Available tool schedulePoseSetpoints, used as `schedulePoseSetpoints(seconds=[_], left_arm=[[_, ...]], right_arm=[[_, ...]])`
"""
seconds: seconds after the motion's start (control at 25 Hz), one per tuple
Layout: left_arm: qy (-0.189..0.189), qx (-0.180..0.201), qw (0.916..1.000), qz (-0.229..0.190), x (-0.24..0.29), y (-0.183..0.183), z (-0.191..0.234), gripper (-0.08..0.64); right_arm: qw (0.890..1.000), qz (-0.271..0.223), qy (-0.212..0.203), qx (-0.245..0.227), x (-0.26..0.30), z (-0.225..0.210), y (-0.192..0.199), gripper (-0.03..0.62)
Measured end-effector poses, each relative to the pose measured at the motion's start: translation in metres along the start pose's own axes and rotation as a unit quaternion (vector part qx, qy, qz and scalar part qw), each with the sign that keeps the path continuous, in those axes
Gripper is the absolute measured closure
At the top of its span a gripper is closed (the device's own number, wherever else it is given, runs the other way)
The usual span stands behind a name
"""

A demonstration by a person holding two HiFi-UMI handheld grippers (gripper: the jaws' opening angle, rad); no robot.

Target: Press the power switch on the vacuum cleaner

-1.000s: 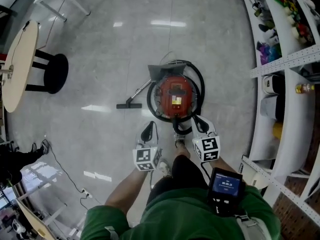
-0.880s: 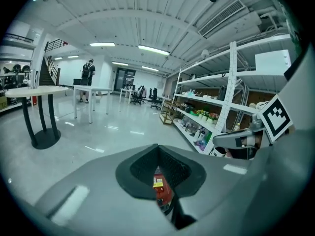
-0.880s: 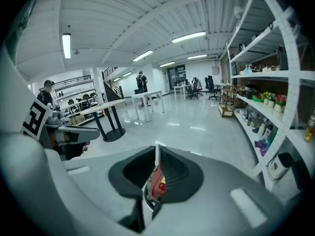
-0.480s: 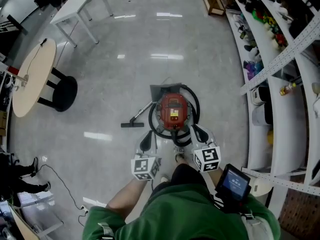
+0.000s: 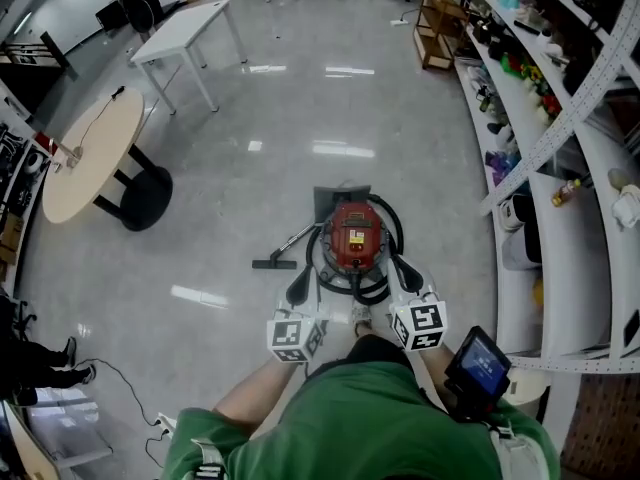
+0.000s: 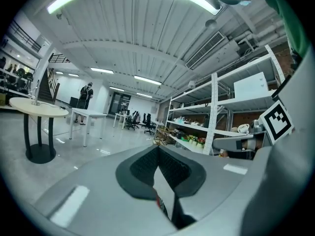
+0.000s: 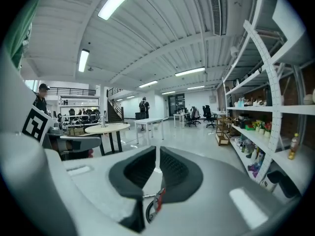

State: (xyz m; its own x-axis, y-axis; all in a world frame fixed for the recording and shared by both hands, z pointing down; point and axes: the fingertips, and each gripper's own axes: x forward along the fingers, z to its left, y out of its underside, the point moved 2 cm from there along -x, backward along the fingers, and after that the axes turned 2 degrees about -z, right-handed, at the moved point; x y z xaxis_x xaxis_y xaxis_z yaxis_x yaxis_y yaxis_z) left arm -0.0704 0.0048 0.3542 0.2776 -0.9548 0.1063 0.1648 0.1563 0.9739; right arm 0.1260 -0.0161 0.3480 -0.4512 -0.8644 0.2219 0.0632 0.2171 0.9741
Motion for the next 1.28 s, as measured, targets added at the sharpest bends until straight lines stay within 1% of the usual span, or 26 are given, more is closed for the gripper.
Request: schedulePoseSetpoints(seconds=[0.12, 0.28, 0.44, 0.68, 0.88, 1.0, 1.12, 1.28], left_arm=[[0.001, 0.001, 0.9998, -0.021, -0.023, -0.003, 0.003, 0.552], [-0.009, -0.007, 0.9995, -0.030, -0.061, -0.006, 0.008, 0.552], [-0.014, -0.011, 0.9994, -0.030, -0.095, -0.002, 0.015, 0.552], [-0.011, -0.008, 0.9998, -0.011, -0.125, 0.014, 0.013, 0.554], [-0.003, -0.008, 0.9999, -0.012, -0.138, 0.006, 0.002, 0.554], [0.008, -0.002, 0.9998, -0.016, -0.141, 0.001, -0.010, 0.554], [0.017, -0.002, 0.9996, -0.023, -0.142, -0.003, -0.025, 0.553], [0.019, -0.002, 0.9993, -0.032, -0.150, -0.006, -0.052, 0.554]], right_arm=[[1.000, -0.010, 0.002, -0.005, -0.018, 0.014, -0.005, 0.565], [1.000, -0.012, 0.012, -0.007, -0.056, 0.036, -0.004, 0.566], [1.000, -0.010, 0.026, -0.008, -0.091, 0.056, 0.004, 0.569], [0.999, -0.003, 0.046, -0.004, -0.126, 0.070, 0.018, 0.576], [0.998, -0.010, 0.061, -0.005, -0.147, 0.068, 0.007, 0.580], [0.998, -0.016, 0.067, -0.006, -0.159, 0.064, 0.002, 0.583], [0.998, -0.021, 0.065, -0.008, -0.171, 0.061, 0.002, 0.586], [0.998, -0.026, 0.053, -0.009, -0.189, 0.058, 0.004, 0.588]])
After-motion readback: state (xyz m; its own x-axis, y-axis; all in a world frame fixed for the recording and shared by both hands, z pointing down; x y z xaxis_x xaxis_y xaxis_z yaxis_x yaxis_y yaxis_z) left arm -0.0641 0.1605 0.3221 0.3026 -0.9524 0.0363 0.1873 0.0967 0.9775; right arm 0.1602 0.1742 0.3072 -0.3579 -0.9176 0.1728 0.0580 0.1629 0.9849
